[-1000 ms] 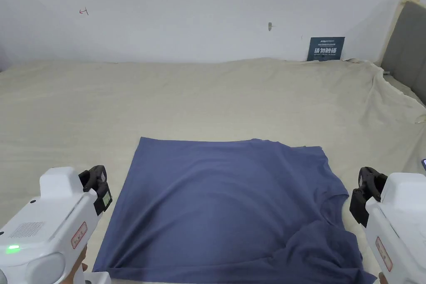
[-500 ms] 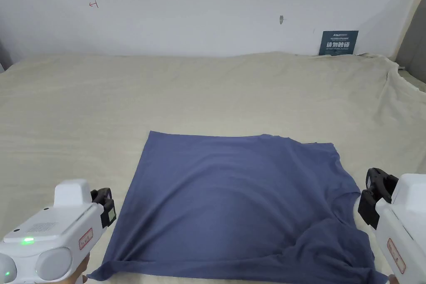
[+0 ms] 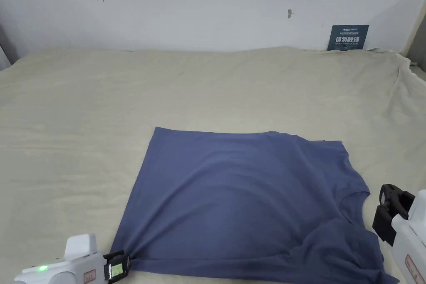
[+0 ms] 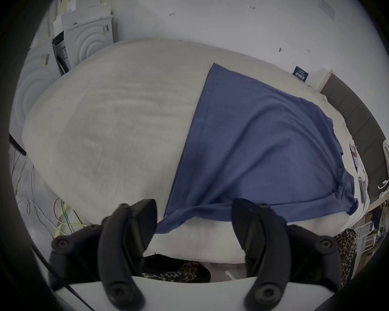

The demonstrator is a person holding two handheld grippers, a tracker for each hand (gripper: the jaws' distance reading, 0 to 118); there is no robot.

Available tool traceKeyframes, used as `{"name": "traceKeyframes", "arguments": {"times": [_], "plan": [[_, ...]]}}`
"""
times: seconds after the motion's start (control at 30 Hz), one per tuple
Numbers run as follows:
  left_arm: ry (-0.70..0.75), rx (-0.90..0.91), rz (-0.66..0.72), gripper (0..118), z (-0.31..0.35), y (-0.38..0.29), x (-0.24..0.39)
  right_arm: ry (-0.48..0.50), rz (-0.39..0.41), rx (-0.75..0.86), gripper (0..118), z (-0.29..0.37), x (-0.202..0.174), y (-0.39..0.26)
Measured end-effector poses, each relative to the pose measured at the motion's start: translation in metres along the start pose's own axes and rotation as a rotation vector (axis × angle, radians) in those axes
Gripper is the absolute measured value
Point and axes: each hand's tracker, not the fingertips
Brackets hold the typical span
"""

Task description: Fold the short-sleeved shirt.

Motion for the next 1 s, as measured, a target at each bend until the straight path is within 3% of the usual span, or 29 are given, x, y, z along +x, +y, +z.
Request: {"name": "traceKeyframes", "arguments": {"times": [0.17,0.23,0.27,0.3,0.47,0.67,0.7,0.73,0.8,0.83,0.87,1.0], "plan": [[0.032,-0.014,-0.033,77,-0.015,-0.001,-0.001,-0.001,-0.009,-0.019,0,-0.002,0.005,-0.005],[0.028,-0.031,-0.059,61,-0.023,-0.001,0.002,-0.005,-0.012,-0.024,0,-0.002,0.007,-0.006],[0.017,-0.044,-0.070,43,-0.027,-0.001,0.004,-0.006,-0.014,-0.027,0,-0.002,0.008,-0.006],[0.010,-0.061,-0.075,32,-0.032,-0.001,0.005,-0.007,-0.017,-0.028,0,-0.002,0.009,-0.007],[0.008,-0.066,-0.112,4,-0.035,-0.003,0.014,-0.015,-0.020,-0.039,0,-0.001,0.015,-0.010],[-0.055,-0.001,-0.041,2,-0.022,0.006,0.009,-0.014,-0.061,-0.178,1,-0.016,0.029,-0.026],[-0.067,0.016,-0.027,2,-0.019,0.007,0.008,-0.017,-0.070,-0.222,4,-0.022,0.032,-0.034],[-0.076,0.021,-0.021,2,-0.016,0.010,0.008,-0.016,-0.074,-0.282,15,-0.028,0.036,-0.042],[-0.093,0.042,-0.015,2,0.000,0.008,0.007,-0.009,-0.099,-0.356,60,-0.038,0.041,-0.060],[-0.099,0.049,-0.013,2,0.002,0.009,0.007,0.002,-0.111,-0.392,75,-0.043,0.043,-0.069],[-0.103,0.050,-0.010,2,0.003,0.011,0.008,-0.003,-0.118,-0.409,81,-0.047,0.044,-0.079],[-0.112,0.063,-0.015,2,0.005,0.016,0.011,-0.027,-0.099,-0.526,81,-0.062,0.045,-0.114]]}}
